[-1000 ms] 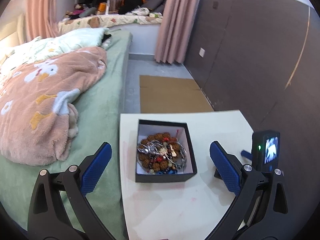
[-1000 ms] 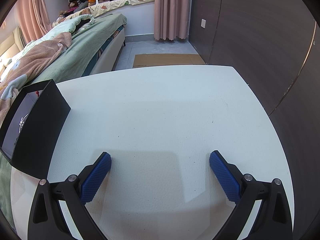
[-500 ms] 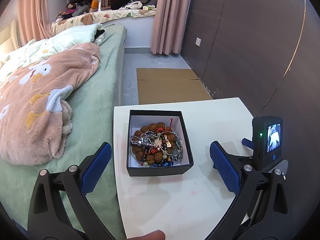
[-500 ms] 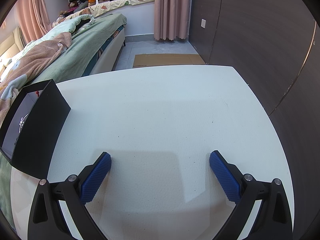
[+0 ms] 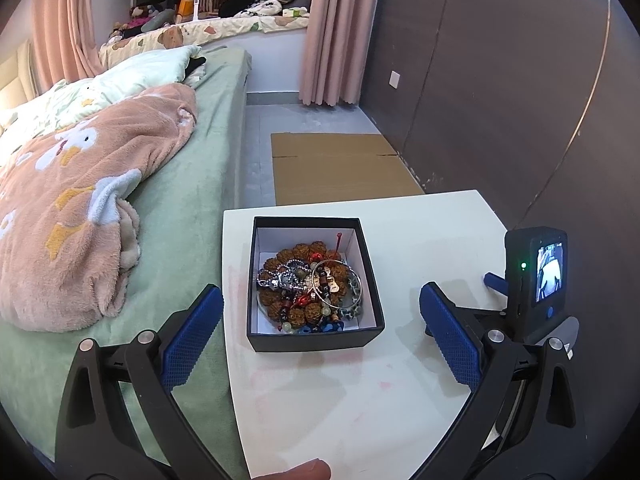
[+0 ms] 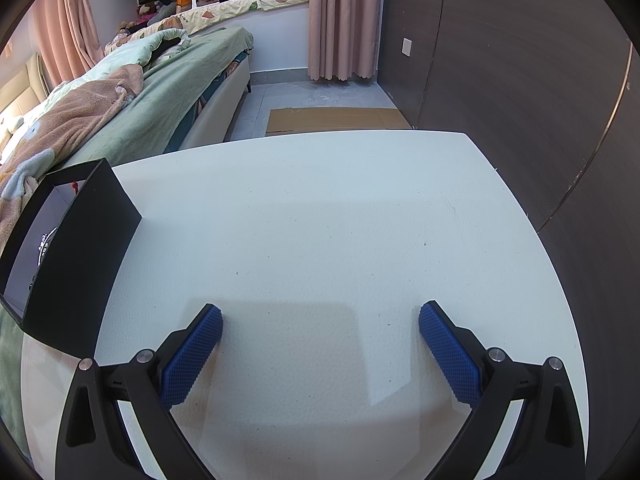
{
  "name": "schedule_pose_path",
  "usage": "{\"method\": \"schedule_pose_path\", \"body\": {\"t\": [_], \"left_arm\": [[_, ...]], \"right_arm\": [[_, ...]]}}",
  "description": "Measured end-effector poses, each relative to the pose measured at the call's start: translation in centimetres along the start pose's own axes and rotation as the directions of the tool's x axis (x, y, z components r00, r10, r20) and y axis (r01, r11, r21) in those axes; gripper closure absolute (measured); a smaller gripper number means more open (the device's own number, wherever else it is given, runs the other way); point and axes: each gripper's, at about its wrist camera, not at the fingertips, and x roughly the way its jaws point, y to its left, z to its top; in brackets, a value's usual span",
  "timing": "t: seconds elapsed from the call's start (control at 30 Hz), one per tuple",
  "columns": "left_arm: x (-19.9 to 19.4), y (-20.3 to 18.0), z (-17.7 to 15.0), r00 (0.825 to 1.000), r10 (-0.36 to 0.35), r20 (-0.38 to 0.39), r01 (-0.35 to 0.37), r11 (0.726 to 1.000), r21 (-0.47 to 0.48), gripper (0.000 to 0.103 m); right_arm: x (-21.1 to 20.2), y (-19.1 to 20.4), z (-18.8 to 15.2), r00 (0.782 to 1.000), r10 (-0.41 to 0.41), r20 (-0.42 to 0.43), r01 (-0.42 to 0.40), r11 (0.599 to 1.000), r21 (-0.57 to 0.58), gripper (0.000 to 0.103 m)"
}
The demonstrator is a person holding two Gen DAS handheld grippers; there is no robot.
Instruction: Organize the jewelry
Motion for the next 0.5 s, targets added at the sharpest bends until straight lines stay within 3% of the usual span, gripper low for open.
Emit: {"method": "schedule_pose_path", "body": {"t": [0.5], "left_arm": [[-0.01, -0.39, -0.36, 1.0, -0.013, 0.002, 0.013, 1.0, 0.017, 0.005]], "right_arm": [[-0.01, 0.01, 0.0, 1.0, 0.0, 0.0, 0.0, 1.0, 0.0, 0.007]]}}
